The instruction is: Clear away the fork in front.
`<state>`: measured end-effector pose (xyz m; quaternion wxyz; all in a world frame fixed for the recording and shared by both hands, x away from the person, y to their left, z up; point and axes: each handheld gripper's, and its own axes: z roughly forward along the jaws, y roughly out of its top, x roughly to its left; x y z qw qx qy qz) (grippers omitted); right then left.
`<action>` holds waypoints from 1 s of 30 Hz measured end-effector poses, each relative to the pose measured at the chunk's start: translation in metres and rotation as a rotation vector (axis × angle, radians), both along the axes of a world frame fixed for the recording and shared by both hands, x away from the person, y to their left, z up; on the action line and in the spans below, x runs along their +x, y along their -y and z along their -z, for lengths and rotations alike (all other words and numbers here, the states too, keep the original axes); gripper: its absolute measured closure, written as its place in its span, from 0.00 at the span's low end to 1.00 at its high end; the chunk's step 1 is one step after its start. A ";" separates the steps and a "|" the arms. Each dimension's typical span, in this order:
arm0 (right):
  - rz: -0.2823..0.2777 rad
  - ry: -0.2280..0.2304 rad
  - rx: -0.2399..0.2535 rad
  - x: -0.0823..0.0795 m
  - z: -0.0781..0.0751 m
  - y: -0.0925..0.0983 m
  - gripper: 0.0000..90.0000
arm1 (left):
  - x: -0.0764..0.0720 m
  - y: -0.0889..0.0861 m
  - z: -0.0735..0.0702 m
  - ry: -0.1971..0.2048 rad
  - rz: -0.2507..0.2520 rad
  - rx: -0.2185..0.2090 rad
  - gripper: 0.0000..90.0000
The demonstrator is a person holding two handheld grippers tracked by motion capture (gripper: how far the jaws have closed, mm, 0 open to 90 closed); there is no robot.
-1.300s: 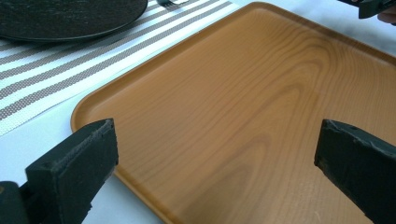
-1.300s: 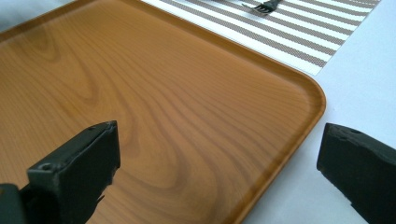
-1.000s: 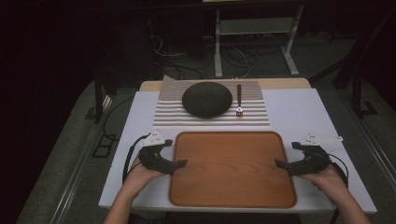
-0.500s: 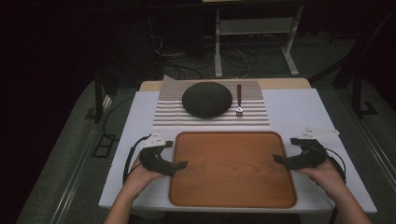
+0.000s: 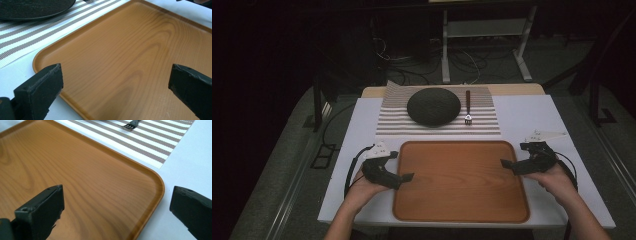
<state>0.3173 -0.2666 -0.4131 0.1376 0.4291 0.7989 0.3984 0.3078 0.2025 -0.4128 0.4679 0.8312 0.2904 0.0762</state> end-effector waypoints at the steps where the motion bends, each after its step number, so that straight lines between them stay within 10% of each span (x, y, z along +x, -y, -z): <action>1: 0.003 -0.003 0.001 0.003 -0.001 -0.001 0.00 | 0.000 0.000 0.000 -0.001 0.001 0.000 0.00; 30: 0.024 -0.022 -0.018 0.044 -0.008 -0.014 0.00 | 0.001 0.001 0.001 0.002 -0.006 0.010 0.00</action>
